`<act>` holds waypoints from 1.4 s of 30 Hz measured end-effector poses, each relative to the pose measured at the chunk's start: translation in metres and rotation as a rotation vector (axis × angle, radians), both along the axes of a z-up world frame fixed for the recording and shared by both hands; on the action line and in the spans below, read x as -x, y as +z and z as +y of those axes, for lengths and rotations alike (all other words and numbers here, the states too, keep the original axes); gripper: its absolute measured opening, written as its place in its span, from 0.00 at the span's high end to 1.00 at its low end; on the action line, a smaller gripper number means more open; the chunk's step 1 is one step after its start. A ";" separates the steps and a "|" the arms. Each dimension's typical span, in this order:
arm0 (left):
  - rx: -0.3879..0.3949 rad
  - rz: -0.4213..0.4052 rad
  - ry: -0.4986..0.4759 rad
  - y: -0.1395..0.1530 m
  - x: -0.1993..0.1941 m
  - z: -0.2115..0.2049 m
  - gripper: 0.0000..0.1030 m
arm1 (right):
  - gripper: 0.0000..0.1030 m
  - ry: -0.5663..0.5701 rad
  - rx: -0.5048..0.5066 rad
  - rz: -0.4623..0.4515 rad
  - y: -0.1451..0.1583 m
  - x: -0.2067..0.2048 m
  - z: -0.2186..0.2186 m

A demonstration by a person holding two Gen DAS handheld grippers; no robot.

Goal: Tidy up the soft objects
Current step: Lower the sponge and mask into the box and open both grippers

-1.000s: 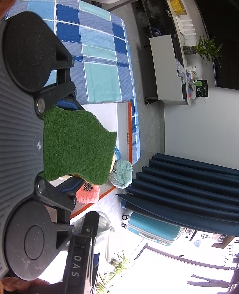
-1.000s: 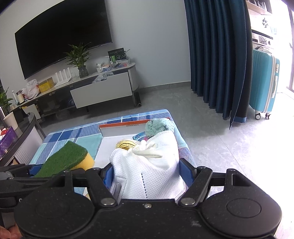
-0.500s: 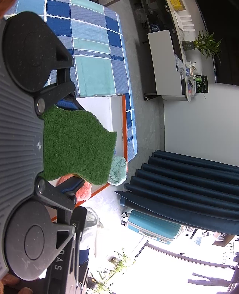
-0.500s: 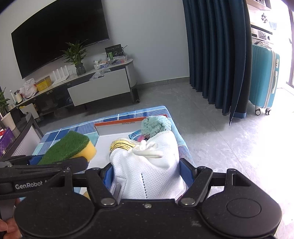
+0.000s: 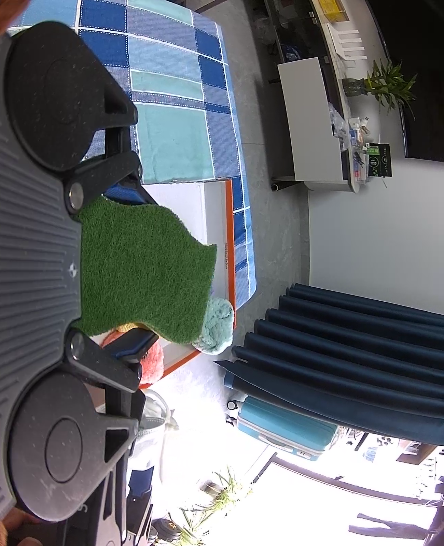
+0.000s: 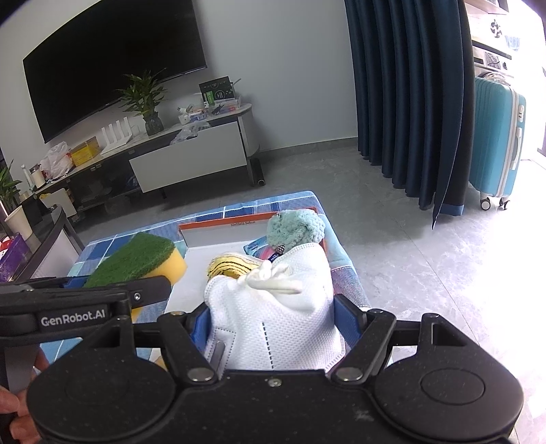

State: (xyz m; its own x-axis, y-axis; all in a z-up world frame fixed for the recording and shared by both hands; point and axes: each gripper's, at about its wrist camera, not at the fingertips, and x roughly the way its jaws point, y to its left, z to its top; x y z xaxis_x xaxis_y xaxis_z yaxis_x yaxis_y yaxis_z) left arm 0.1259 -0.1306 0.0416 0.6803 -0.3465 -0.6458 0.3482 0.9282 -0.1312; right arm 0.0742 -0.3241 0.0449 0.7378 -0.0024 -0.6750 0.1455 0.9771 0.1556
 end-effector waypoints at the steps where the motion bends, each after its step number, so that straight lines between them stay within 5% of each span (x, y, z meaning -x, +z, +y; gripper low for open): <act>1: 0.000 0.003 0.002 0.000 -0.002 0.000 0.29 | 0.17 0.002 -0.001 0.001 0.000 0.000 0.000; 19: -0.021 0.048 0.030 -0.011 -0.058 0.004 0.29 | 0.15 0.030 -0.019 0.022 -0.007 -0.016 -0.002; 32: -0.053 0.094 0.015 -0.026 -0.099 -0.007 0.27 | 0.02 0.094 -0.048 0.012 -0.010 -0.017 -0.005; 36: -0.032 0.117 0.035 -0.031 -0.108 -0.005 0.25 | 0.02 0.090 -0.024 0.045 -0.010 -0.021 -0.007; 42: -0.018 0.135 0.013 -0.034 -0.114 -0.010 0.14 | 0.02 0.061 -0.079 -0.019 -0.002 -0.014 -0.017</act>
State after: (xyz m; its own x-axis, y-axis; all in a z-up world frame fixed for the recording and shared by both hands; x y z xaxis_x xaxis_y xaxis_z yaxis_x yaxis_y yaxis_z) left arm 0.2403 -0.1409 0.0081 0.5907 -0.3256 -0.7383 0.3166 0.9351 -0.1591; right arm 0.0886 -0.3416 0.0427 0.7479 0.0954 -0.6570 0.0828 0.9685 0.2349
